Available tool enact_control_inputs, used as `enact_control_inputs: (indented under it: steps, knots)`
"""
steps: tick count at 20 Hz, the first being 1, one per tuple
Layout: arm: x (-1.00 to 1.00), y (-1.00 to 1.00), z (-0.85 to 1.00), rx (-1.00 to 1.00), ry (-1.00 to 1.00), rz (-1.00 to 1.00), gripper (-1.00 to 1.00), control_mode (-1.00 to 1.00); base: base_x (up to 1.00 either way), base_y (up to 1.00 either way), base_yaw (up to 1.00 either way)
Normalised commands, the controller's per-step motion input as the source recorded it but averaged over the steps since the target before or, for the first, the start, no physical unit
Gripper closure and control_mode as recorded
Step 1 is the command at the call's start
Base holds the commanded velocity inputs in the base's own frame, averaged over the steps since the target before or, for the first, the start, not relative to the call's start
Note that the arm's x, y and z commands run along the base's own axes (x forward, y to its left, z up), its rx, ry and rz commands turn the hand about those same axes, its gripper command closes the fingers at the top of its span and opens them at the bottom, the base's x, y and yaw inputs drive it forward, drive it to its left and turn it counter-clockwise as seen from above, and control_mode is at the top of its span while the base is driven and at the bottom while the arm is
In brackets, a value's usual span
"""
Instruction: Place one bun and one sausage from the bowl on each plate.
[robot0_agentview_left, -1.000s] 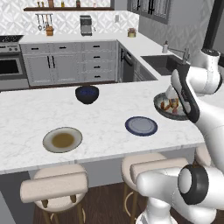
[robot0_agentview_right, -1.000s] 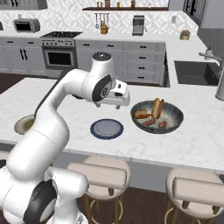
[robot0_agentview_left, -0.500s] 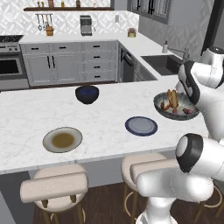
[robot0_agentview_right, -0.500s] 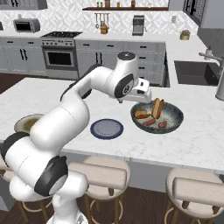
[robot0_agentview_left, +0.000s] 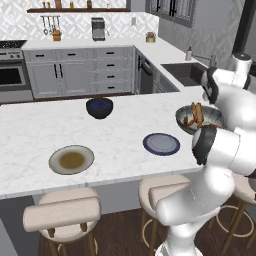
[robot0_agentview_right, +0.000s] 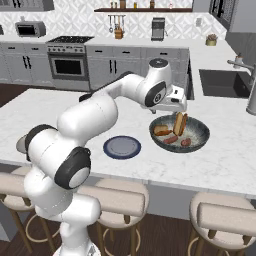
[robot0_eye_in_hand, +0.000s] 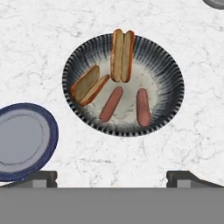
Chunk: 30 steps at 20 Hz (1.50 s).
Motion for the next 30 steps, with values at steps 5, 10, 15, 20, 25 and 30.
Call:
enact_control_inputs:
  steps: [5,10,15,20,25,30]
  knots:
    - [0.68,-0.12,-0.20,-0.05,0.00,0.00,-1.00,-1.00,0.00,0.00,0.00]
    - [0.59,0.00,-0.56,0.01,0.00,0.00,-1.00,-1.00,0.00,0.00,0.00]
    - [0.51,0.00,-0.59,0.00,0.00,0.00,-1.00,-1.00,0.00,0.00,0.00]
    - [0.47,0.00,-0.37,0.00,0.00,0.00,-1.00,-1.00,0.00,0.00,0.00]
    - [0.34,-0.05,-0.24,0.00,0.00,0.00,-1.00,-1.00,0.00,0.00,0.00]
    - [0.31,-0.14,-0.23,0.00,0.00,0.00,-1.00,-1.00,0.00,0.00,0.00]
